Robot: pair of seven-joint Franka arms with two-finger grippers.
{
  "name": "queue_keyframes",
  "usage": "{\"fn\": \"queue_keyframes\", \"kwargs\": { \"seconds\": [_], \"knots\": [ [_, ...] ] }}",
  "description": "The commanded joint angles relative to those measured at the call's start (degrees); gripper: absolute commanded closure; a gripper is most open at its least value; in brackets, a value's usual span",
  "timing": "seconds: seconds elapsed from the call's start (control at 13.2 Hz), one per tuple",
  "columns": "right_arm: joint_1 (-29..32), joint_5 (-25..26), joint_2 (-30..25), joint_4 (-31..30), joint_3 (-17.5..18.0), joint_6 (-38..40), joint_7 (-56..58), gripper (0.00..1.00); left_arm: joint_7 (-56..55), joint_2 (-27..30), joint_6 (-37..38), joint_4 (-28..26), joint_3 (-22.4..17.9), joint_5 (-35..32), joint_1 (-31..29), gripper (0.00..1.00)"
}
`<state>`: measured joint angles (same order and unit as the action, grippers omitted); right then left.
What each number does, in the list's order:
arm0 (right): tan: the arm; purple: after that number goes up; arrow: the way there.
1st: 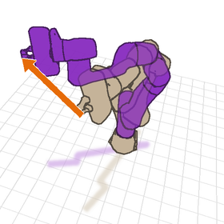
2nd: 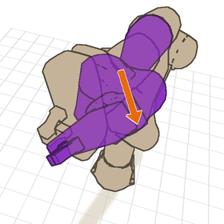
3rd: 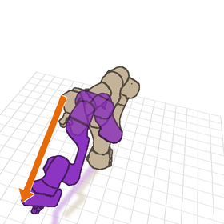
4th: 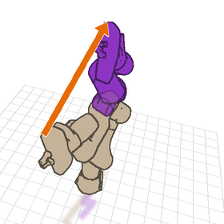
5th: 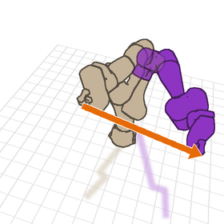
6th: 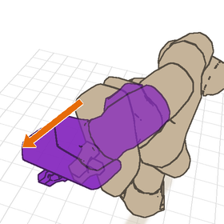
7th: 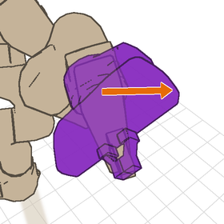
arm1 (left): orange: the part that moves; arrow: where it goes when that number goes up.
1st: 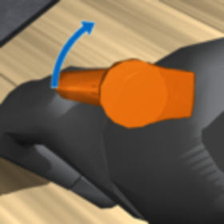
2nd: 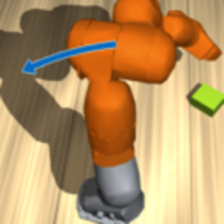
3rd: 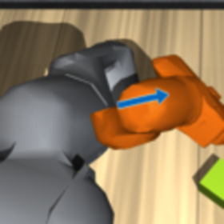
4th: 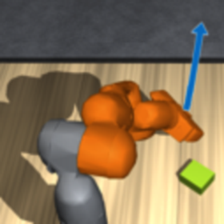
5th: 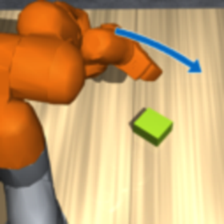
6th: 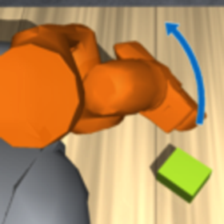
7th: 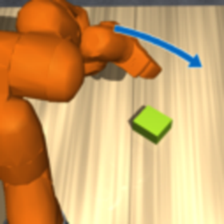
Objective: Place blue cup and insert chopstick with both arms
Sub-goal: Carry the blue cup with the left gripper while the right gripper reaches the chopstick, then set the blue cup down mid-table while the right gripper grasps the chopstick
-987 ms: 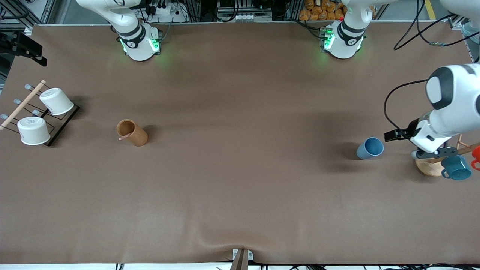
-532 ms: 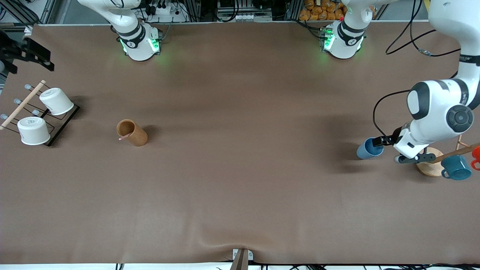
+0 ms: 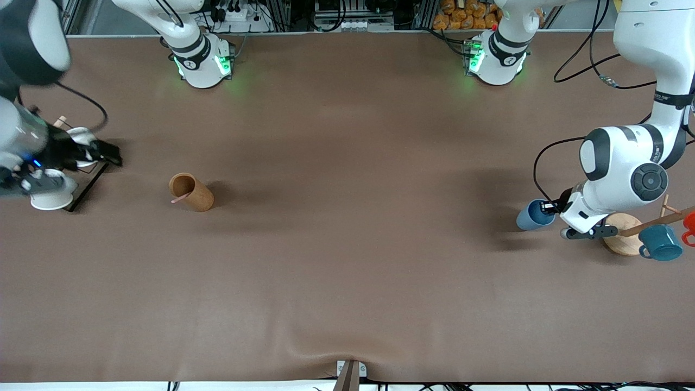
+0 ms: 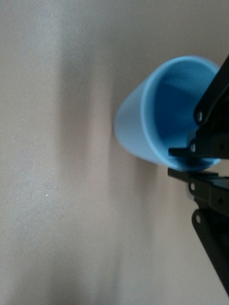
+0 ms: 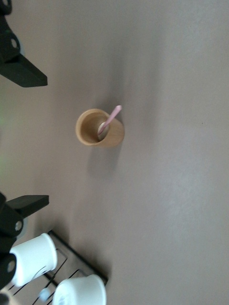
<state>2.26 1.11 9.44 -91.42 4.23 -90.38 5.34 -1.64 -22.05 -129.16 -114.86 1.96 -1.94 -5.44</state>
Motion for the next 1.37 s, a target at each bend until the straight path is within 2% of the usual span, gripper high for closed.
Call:
{"fn": "queue_keyframes", "kwargs": {
  "seconds": [0.0,0.23,0.38,0.53,0.61,0.84,1.06,1.29],
  "knots": [
    [-1.64,-0.23,4.17,1.24,0.34,-2.25,-0.06,0.00,1.19,0.95,0.04,0.08,0.59,0.71,0.34,1.00],
    [-2.87,-0.23,8.30,1.15,0.34,-6.39,-2.42,0.00,-0.46,4.02,2.86,0.60,7.95,0.80,0.43,1.00],
    [-3.22,-1.02,10.33,1.15,0.26,-6.92,-4.80,0.00,-7.47,4.21,3.38,2.00,15.32,0.80,0.52,1.00],
    [-2.96,-3.21,12.52,1.15,0.26,-8.14,-6.56,0.00,-17.30,2.99,7.15,4.81,23.23,0.71,1.57,1.00],
    [-3.13,-3.31,13.67,1.24,0.26,-8.24,-7.79,0.00,-23.27,2.20,7.69,5.26,25.09,0.71,3.84,1.00],
    [-3.40,-3.31,15.69,1.07,0.26,-7.45,-8.85,0.00,-42.25,-2.62,7.61,9.90,25.29,0.01,14.81,1.00],
    [-4.01,-3.31,16.31,0.63,0.26,-6.22,-8.85,0.00,-53.09,-7.82,6.73,14.74,24.94,-0.17,23.78,1.00],
    [-4.28,-3.22,16.58,-0.77,0.26,-5.08,-8.85,0.00,-57.34,-10.63,3.67,15.99,24.67,-1.57,26.35,0.99]
  ]
}}
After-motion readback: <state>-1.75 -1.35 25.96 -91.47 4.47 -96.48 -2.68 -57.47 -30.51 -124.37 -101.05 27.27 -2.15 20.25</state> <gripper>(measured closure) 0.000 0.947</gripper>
